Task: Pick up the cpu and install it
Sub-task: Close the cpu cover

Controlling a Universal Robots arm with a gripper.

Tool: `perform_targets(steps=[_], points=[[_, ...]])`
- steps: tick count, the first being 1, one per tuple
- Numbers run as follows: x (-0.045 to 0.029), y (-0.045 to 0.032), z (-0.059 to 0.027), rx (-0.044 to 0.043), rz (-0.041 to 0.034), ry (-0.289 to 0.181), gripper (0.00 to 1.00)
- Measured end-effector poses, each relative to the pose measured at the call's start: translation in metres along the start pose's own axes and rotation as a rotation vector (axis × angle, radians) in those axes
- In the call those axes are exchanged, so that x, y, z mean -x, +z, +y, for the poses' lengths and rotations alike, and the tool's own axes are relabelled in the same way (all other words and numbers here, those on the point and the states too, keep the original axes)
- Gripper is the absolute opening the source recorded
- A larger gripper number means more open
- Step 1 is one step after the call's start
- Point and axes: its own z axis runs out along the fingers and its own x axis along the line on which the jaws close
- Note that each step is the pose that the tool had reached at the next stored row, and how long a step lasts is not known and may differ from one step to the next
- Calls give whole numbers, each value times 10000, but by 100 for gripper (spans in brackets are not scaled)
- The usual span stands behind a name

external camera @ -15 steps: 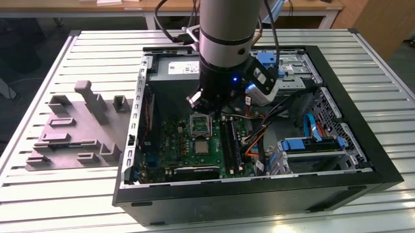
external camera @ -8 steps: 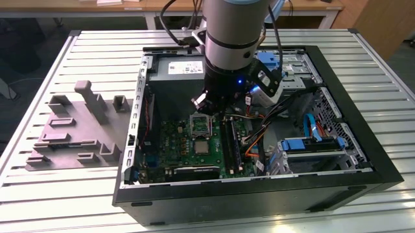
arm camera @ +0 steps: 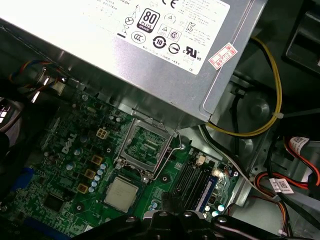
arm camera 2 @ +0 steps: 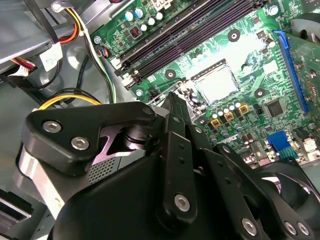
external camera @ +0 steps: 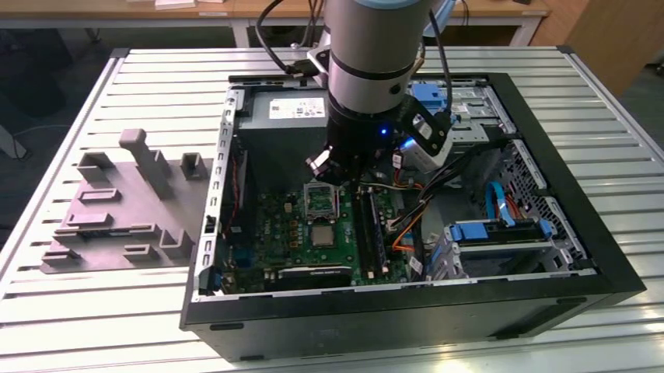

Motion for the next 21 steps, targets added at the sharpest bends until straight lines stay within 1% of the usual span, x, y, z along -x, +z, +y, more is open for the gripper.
perform_targets(steps=[5,8,12,16,18,21], points=[[3,2,-2,1,0,-5,11],[10,16,-7,7,11,-162,11],[44,55,-19,8,19,-231,11],[64,107,-2,9,17,-236,11],[65,130,0,14,36,-453,11],[64,156,-2,28,80,-989,11]])
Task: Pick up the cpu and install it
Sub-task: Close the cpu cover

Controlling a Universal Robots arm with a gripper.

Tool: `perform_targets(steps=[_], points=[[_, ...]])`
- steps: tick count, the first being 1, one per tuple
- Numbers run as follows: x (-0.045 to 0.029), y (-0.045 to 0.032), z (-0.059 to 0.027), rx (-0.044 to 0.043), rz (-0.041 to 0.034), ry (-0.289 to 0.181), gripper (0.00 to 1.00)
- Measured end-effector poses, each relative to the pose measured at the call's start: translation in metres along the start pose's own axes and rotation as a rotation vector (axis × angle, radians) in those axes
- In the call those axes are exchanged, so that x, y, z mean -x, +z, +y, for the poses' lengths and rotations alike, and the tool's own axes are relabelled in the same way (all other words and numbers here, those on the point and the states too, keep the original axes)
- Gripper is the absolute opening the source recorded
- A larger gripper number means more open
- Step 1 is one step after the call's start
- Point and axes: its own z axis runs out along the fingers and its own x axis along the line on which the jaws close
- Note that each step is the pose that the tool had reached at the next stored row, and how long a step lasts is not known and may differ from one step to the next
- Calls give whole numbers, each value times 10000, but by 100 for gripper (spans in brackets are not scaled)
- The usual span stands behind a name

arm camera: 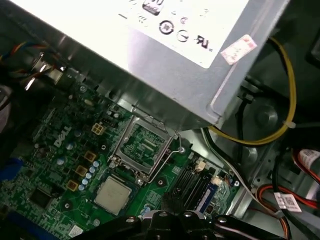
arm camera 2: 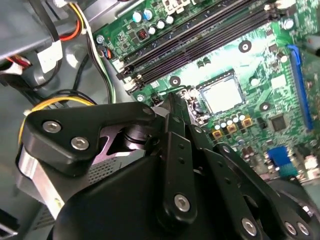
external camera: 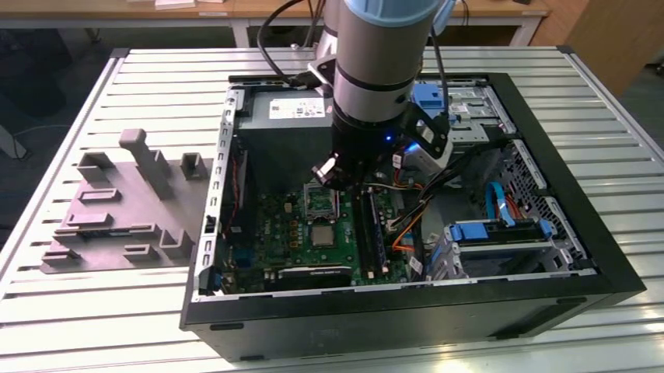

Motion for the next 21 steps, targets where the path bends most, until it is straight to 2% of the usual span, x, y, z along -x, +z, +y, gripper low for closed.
perform_targets(steps=[3,10,16,18,19,21], points=[[8,21,5,4,16,-194,11],[91,75,109,8,14,-208,11],[92,115,106,30,91,-1128,11],[110,131,98,37,90,-1167,11],[115,139,94,62,74,-1168,11],[119,152,94,181,-6,-1180,11]])
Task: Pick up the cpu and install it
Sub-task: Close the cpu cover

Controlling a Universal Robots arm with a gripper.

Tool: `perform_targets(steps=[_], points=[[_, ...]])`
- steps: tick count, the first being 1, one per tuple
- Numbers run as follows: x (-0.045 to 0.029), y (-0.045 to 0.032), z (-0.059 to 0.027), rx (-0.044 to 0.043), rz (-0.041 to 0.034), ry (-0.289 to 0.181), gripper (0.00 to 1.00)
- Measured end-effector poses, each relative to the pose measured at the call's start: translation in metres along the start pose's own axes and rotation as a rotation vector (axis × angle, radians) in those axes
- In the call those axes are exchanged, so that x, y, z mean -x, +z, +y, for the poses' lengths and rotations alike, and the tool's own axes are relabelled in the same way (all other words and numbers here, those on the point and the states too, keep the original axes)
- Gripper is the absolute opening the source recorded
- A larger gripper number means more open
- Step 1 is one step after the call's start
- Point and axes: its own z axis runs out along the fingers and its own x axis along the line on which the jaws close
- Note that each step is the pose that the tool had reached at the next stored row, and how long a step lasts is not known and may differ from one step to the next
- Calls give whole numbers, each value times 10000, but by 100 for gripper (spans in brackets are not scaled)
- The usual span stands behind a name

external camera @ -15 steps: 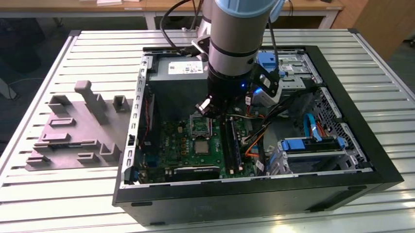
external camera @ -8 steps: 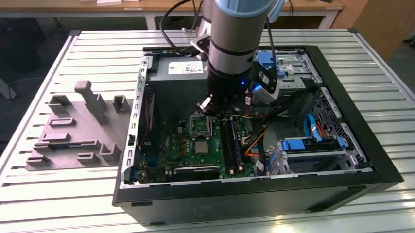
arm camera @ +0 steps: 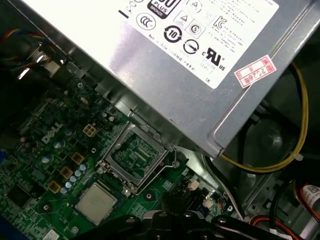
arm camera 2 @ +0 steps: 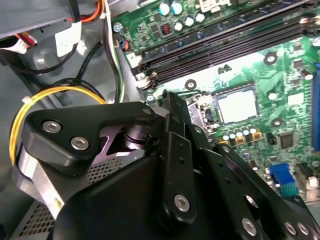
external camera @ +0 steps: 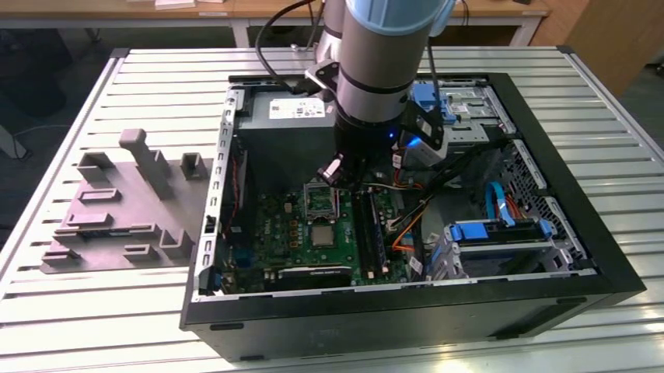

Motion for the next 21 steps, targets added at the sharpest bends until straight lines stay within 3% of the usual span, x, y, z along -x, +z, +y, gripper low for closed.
perform_targets(steps=[2,7,11,13,17,21], points=[[1,16,-1,52,-40,-36,11],[1,42,-5,77,29,-704,11],[13,94,-1,97,19,-749,11],[22,118,8,147,-24,-751,11],[32,154,21,357,-202,-758,11],[39,192,27,493,-317,-765,11]])
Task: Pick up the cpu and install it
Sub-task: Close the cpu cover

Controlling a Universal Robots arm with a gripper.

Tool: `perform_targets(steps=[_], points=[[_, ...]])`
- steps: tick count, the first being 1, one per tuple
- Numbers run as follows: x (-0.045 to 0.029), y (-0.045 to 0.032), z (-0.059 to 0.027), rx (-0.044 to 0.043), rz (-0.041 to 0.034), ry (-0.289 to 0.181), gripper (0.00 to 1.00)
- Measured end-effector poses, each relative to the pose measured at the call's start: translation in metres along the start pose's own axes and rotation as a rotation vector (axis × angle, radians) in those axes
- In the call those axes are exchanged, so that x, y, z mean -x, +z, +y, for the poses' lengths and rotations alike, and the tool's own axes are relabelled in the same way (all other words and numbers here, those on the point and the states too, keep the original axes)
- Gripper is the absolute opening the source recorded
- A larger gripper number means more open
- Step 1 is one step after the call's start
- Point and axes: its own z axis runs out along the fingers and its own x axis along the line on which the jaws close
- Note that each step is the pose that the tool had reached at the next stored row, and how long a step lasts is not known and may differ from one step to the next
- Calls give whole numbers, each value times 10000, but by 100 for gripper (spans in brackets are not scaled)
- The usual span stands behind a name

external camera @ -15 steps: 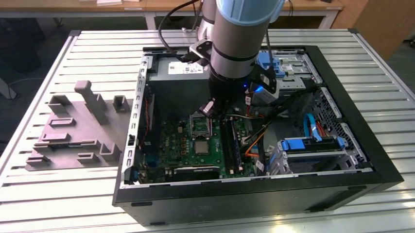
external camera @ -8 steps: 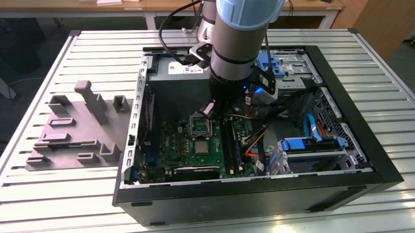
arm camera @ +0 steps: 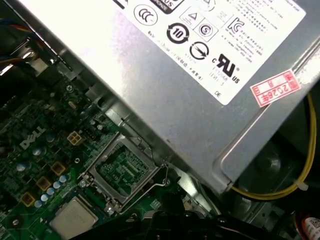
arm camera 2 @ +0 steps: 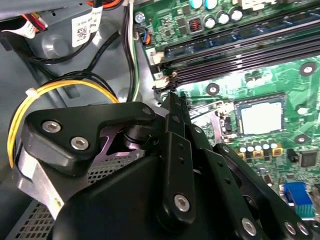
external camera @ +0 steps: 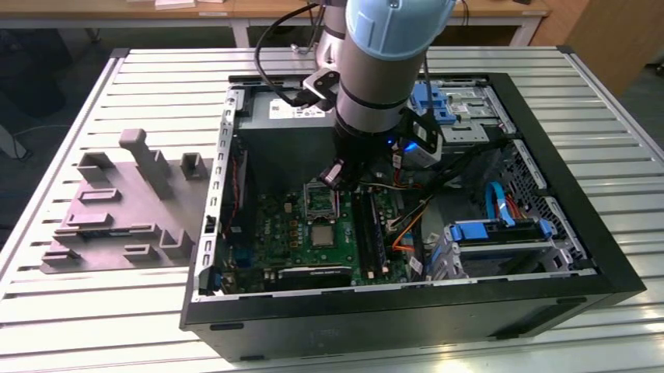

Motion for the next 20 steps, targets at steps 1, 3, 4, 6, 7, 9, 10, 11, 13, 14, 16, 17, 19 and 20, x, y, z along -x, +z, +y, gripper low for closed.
perform_targets(steps=[1,3,4,6,7,9,10,11,13,14,16,17,19,20], points=[[1,5,1,40,-34,-1,11],[3,12,3,127,-113,-7,11],[3,12,3,130,-118,-7,11],[3,12,3,143,-130,-7,11],[3,12,3,155,-140,-8,11],[3,12,3,156,-141,-8,11],[3,12,2,157,-142,-8,11],[3,12,3,158,-143,-8,11],[3,12,3,159,-143,-8,11],[3,12,3,159,-144,-8,11],[2,14,2,159,-144,-8,11],[2,19,1,162,-147,-8,11],[1,31,-1,197,-177,-10,11],[1,38,-1,230,-208,-12,11]])
